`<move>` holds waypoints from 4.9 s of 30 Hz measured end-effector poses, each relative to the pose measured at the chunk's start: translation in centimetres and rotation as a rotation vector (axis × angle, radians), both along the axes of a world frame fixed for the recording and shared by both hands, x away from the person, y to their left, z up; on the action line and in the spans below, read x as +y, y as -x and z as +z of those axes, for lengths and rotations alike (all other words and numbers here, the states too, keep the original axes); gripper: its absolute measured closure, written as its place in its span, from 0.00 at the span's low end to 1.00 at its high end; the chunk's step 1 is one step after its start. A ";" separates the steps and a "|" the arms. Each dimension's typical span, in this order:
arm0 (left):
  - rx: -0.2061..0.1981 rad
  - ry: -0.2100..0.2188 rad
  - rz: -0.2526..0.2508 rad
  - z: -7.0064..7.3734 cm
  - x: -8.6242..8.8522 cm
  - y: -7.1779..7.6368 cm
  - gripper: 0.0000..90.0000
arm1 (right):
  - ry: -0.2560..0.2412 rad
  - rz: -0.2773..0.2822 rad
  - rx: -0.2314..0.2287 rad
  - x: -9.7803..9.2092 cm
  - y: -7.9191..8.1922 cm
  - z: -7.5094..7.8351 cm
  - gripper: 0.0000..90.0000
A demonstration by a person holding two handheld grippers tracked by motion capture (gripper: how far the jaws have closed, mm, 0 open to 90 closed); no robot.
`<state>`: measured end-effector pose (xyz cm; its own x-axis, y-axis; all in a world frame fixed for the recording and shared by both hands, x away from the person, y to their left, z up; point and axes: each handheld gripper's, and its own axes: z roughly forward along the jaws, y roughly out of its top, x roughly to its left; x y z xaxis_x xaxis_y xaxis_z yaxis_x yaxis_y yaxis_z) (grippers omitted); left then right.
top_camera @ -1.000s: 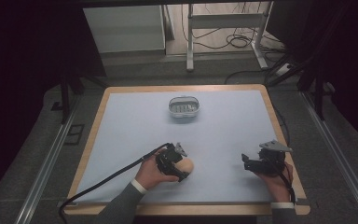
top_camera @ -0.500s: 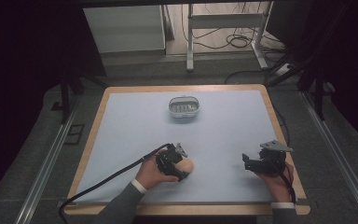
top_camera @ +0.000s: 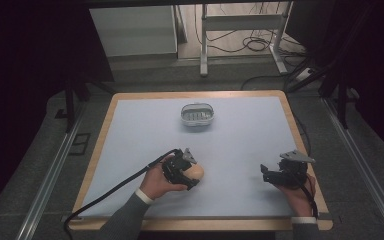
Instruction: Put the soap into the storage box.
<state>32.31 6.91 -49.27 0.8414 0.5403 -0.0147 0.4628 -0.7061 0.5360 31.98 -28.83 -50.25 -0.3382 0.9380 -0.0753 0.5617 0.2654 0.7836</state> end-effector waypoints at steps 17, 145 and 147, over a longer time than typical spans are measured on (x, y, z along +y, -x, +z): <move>-0.038 0.012 0.029 1.9 1.6 -0.7 0.36 | 0.001 0.001 0.000 0.0 0.0 0.0 0.05; -0.040 -0.035 0.106 3.5 2.8 -8.1 0.36 | 0.018 -0.008 0.018 -0.2 -0.2 -0.5 0.05; -0.039 -0.029 0.105 3.5 2.7 -8.2 0.36 | 0.019 -0.009 0.018 -0.3 -0.2 -0.5 0.05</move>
<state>40.52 9.62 -45.78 0.7797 0.6253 0.0338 0.5141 -0.6700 0.5355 32.20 -29.10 -50.78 -0.3315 0.9394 -0.0876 0.5779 0.2756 0.7682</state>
